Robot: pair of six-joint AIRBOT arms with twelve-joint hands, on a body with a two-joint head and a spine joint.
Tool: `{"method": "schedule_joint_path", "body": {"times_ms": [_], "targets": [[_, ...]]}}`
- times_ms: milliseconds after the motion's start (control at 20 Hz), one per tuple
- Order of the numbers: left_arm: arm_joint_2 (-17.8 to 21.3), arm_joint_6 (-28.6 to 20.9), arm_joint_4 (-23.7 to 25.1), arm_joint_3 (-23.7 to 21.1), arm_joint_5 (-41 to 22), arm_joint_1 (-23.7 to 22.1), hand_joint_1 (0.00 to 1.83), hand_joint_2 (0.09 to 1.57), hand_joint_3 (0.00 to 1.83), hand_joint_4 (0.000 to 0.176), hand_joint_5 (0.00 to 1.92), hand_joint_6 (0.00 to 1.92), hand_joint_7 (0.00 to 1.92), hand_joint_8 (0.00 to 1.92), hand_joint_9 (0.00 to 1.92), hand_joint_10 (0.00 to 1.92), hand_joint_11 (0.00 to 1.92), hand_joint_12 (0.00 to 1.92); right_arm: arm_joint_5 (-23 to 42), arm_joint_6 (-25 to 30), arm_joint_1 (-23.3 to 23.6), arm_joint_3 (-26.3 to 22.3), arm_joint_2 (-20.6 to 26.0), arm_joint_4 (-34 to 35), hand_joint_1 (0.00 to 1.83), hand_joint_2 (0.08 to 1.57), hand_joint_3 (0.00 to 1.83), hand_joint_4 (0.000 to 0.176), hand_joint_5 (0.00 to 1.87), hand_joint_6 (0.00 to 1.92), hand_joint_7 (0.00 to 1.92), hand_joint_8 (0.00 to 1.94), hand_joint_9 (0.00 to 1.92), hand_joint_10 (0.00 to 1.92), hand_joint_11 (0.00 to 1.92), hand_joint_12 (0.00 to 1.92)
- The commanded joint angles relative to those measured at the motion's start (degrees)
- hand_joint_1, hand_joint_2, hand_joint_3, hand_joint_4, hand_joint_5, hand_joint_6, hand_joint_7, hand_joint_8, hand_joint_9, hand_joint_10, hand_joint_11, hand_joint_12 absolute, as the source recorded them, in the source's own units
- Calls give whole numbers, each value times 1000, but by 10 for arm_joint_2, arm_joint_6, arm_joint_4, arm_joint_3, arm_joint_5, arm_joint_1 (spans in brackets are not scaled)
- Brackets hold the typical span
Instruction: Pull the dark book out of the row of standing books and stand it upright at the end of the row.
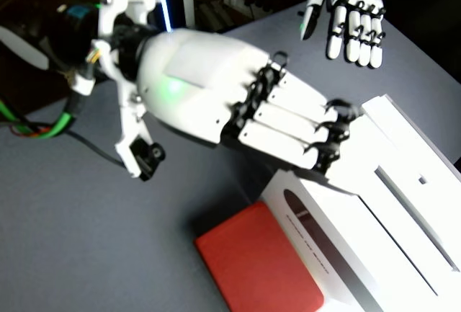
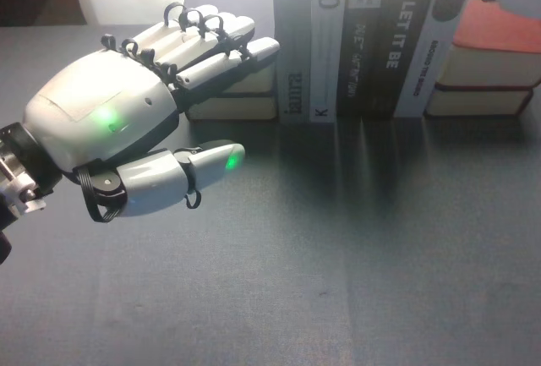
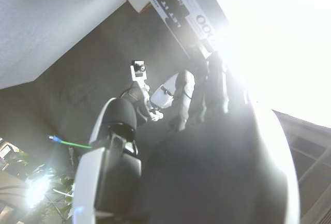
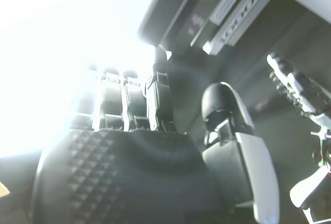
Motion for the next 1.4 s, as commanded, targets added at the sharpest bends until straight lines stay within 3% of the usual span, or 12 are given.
{"method": "schedule_joint_path", "body": {"times_ms": [0,50,150,250,300,400,700,800,850,950,1150,1350], "targets": [[-4,0,-6,1,-72,-5,215,1448,0,53,86,2,0,0,0,0,0,0,63,-3,10,2,-2,-1,53,1380,0,0,427,280,0,0,0,0,0,0],[-3,-1,-9,0,-76,-1,207,1445,0,53,86,2,0,0,0,0,0,0,60,-3,8,1,-2,-1,135,1378,0,0,465,297,11,4,0,0,0,0],[-1,-2,-13,0,-80,5,187,1439,0,61,76,0,0,0,0,0,0,0,60,-3,1,-9,2,-3,102,1372,0,0,463,304,2,0,0,0,0,0],[0,-2,-16,-1,-81,7,220,1430,0,70,63,0,0,0,0,0,0,0,60,-4,-7,-20,11,-9,348,1380,0,0,492,318,21,7,0,0,0,0],[0,-2,-18,-2,-83,10,222,1428,0,74,56,0,0,0,0,0,0,0,61,-4,-12,-27,16,-14,369,1386,0,0,503,320,28,9,0,0,0,0],[1,-2,-21,-2,-86,14,193,1429,0,64,60,1,0,0,0,0,0,0,63,-4,-17,-35,21,-22,297,1411,3,0,558,256,21,2,0,0,0,0],[4,-2,-25,-5,-92,19,274,1412,0,65,97,16,0,0,0,0,0,0,97,3,-61,-97,72,-48,31,1396,0,0,621,179,72,8,0,0,0,0],[5,-2,-28,-5,-93,21,332,1402,0,55,122,21,0,0,0,0,0,0,118,45,-83,-112,90,-75,0,1367,0,0,649,191,108,21,0,0,0,0],[5,-2,-29,-5,-93,22,269,1406,0,44,131,21,0,0,0,0,0,0,128,68,-95,-117,97,-87,0,1350,0,0,654,192,109,21,0,0,0,0],[5,-2,-33,-5,-98,24,177,1416,3,57,92,3,0,0,0,0,0,0,147,101,-117,-131,113,-111,0,1321,0,0,644,188,110,19,0,0,0,0],[4,-2,-38,-6,-102,31,223,1416,0,47,125,14,0,0,0,0,0,0,169,132,-154,-158,135,-140,0,1289,0,0,676,202,140,28,0,0,0,0],[5,-2,-41,-6,-104,31,231,1410,0,34,139,11,0,0,0,0,0,0,183,236,-198,-167,148,-207,0,1293,0,0,691,207,150,28,0,0,0,0]]}}
